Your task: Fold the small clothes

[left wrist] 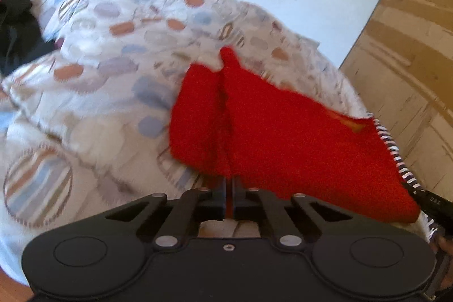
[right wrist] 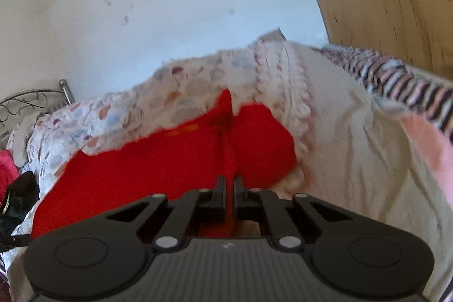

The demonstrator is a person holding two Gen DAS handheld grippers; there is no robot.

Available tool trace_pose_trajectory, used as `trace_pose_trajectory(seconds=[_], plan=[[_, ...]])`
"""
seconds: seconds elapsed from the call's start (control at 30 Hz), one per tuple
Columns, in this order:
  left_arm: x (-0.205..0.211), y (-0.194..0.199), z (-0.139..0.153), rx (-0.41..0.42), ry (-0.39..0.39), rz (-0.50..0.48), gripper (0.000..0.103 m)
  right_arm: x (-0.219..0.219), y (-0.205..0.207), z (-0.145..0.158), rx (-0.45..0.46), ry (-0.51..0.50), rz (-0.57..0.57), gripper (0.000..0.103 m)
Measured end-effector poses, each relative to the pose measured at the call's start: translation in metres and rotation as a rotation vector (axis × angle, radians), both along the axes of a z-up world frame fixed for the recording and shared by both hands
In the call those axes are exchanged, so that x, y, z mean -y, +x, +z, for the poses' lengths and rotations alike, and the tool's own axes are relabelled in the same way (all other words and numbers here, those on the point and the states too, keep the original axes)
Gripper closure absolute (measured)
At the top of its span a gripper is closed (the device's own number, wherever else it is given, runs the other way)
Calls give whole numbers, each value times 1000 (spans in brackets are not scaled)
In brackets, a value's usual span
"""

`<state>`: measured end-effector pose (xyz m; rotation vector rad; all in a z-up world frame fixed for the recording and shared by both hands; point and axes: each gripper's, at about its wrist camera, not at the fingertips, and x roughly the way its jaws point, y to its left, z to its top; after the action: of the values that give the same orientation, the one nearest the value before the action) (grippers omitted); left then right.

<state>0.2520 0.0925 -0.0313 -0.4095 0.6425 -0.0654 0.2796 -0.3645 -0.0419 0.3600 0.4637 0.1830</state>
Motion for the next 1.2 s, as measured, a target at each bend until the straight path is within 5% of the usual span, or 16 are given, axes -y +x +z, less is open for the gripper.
trace_pose_trajectory(seconds=[0.1, 0.2, 0.33, 0.47, 0.63, 0.73, 0.87, 1.03, 1.2], plan=[[-1, -2, -4, -4, -23, 12, 101, 3, 2, 4, 13, 15, 19, 95], [3, 0, -2, -2, 3, 8, 101, -6, 5, 22, 86, -111, 14, 67], [5, 3, -1, -15, 14, 10, 101, -32, 33, 43, 125, -272, 194, 51], [4, 4, -1, -30, 3, 15, 100, -52, 83, 43, 53, -348, 331, 48], [4, 6, -2, -36, 5, 8, 100, -52, 133, 30, -17, -452, 224, 48], [4, 7, -3, -37, -1, 6, 100, -45, 148, 16, -57, -428, 181, 44], [4, 7, -5, -38, -8, 9, 100, -51, 137, 13, -3, -481, 161, 41], [2, 6, -5, -39, -26, 14, 98, -35, 122, 28, 31, -436, 66, 9], [3, 0, -3, -38, -18, 14, 86, -19, 92, 46, 75, -353, 52, 0]])
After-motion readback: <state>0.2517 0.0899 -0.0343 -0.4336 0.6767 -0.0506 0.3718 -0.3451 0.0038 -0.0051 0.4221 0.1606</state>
